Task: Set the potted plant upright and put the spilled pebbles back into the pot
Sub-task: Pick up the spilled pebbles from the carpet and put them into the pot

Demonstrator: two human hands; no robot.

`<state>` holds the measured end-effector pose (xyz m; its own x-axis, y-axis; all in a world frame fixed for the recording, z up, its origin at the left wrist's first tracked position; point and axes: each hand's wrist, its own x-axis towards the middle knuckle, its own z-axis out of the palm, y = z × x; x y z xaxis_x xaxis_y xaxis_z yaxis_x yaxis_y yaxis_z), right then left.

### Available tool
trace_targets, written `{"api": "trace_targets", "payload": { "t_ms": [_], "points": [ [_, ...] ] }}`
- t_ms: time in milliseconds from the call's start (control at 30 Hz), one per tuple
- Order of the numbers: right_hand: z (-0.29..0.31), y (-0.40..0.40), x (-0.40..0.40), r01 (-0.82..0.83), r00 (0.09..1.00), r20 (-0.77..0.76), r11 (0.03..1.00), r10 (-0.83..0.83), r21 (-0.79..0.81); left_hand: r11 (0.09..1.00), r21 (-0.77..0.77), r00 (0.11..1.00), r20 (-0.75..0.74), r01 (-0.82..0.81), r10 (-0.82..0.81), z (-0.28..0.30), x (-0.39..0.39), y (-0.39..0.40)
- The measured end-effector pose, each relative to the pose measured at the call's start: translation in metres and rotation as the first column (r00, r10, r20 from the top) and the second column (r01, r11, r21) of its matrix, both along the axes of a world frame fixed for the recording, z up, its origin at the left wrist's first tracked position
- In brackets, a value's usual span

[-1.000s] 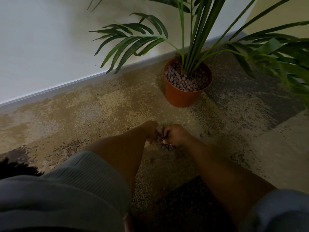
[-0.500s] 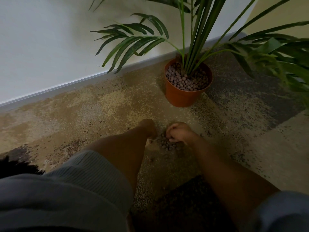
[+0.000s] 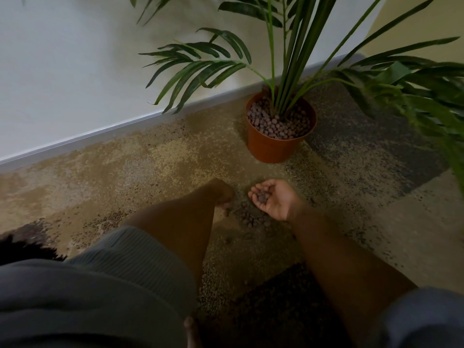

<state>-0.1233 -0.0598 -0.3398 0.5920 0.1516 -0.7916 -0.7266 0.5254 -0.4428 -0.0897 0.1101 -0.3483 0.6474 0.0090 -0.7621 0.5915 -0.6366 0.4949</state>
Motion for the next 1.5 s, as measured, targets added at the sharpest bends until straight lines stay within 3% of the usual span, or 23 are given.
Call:
{"api": "trace_targets", "payload": {
  "t_ms": [67,133,200,467,567,700,867,1000,1067,1200,1300,1400,1500],
  "points": [
    [0.006,0.001,0.004,0.040,0.999,0.021,0.997,-0.041,0.062,0.942,-0.221,0.968,-0.086,-0.251,0.237,0.006,0.005,-0.003],
    [0.015,0.001,0.010,0.093,0.993,0.052,0.985,-0.101,0.145,0.765,-0.431,0.876,-0.168,-0.478,0.453,0.018,0.012,-0.007],
    [0.028,0.002,0.018,0.136,0.983,0.097,0.969,-0.158,0.205,0.570,-0.572,0.781,-0.221,-0.589,0.585,0.030,0.021,-0.010],
    [0.095,0.002,0.054,0.369,0.862,0.243,0.879,-0.445,0.303,0.188,-0.828,0.701,-0.301,-0.529,0.646,0.100,0.052,-0.038],
    [0.115,0.001,0.065,0.463,0.805,0.268,0.843,-0.529,0.273,0.147,-0.870,0.730,-0.291,-0.471,0.619,0.115,0.058,-0.055],
    [0.126,0.001,0.070,0.461,0.792,0.285,0.835,-0.540,0.300,0.154,-0.886,0.756,-0.271,-0.438,0.596,0.129,0.054,-0.073],
    [0.121,-0.006,0.069,0.492,0.776,0.281,0.821,-0.565,0.291,0.094,-0.890,0.772,-0.329,-0.446,0.544,0.132,0.051,-0.070],
    [0.116,-0.010,0.069,0.482,0.782,0.279,0.825,-0.557,0.296,0.120,-0.875,0.753,-0.324,-0.468,0.573,0.124,0.052,-0.065],
    [0.113,-0.009,0.066,0.459,0.795,0.288,0.840,-0.534,0.290,0.200,-0.865,0.758,-0.265,-0.460,0.596,0.117,0.050,-0.061],
    [0.100,-0.004,0.053,0.282,0.886,0.363,0.957,-0.288,0.071,0.518,-0.725,0.779,-0.040,-0.453,0.626,0.092,0.040,-0.046],
    [0.080,0.002,0.044,0.096,0.949,0.313,0.978,-0.034,-0.186,0.755,-0.514,0.844,0.105,-0.407,0.526,0.067,0.031,-0.035],
    [0.055,0.006,0.034,-0.108,0.952,0.199,0.863,0.232,-0.493,0.891,-0.329,0.914,0.149,-0.314,0.377,0.037,0.021,-0.030],
    [0.031,0.006,0.026,-0.197,0.890,0.086,0.547,0.449,-0.814,0.999,-0.039,0.959,0.281,-0.029,0.039,0.021,0.013,-0.027]
  ]
}}
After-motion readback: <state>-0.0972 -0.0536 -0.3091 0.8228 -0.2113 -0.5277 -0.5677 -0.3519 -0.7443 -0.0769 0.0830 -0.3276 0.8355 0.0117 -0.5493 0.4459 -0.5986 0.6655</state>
